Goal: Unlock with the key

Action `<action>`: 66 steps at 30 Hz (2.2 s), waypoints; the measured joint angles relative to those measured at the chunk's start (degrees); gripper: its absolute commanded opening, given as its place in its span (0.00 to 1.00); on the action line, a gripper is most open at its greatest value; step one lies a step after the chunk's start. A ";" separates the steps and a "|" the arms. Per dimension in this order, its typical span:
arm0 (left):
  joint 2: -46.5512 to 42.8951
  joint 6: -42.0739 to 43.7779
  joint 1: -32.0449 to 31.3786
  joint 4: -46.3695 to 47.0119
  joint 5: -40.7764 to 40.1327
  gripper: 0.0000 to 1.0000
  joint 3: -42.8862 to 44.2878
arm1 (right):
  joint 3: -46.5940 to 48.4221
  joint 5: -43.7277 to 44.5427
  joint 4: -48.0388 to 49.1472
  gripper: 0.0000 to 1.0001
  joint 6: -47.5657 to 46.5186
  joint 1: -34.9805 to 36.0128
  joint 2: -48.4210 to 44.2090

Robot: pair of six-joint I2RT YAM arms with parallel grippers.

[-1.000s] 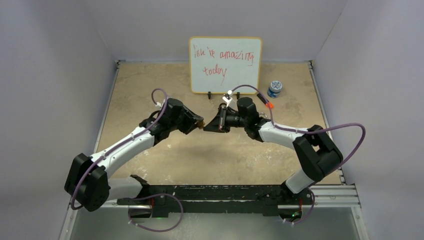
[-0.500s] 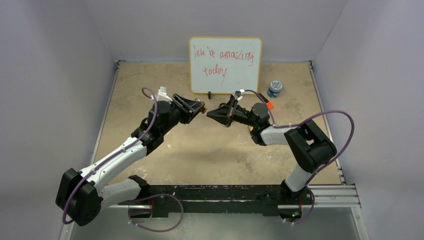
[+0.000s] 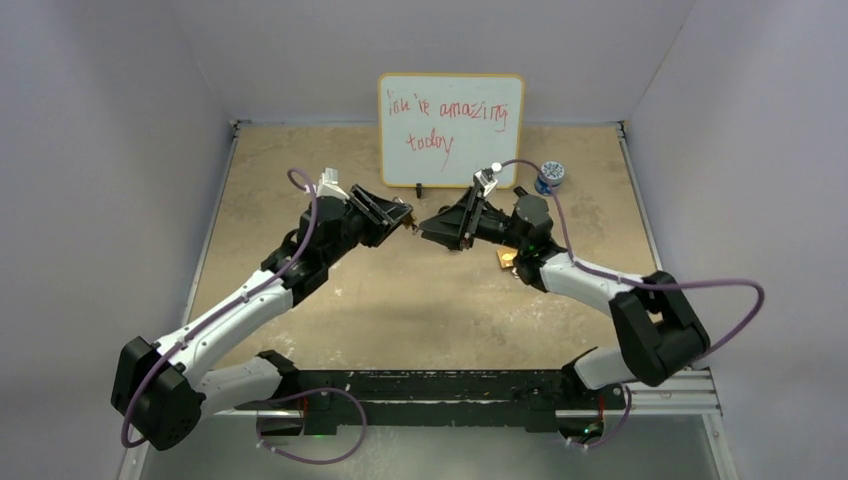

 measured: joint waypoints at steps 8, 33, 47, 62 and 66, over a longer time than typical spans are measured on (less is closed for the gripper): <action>2.49 -3.13 0.00 -13.73 0.17 0.16 7.80 | 12.33 9.90 -36.24 0.66 -36.87 2.89 -9.33; 4.17 -9.99 0.02 -19.28 4.94 0.24 9.53 | 17.70 18.64 -44.28 0.22 -47.91 9.33 -4.74; 0.87 -6.54 0.11 -14.95 4.96 0.84 9.05 | 14.23 9.79 -37.81 0.00 -42.27 5.68 -5.79; -7.98 15.19 0.28 3.61 8.68 0.51 0.63 | 6.01 -7.56 11.85 0.00 -1.75 -0.48 -2.69; -8.13 16.57 0.39 7.54 10.03 0.48 0.59 | 6.01 -6.95 19.34 0.00 8.24 -0.52 -0.52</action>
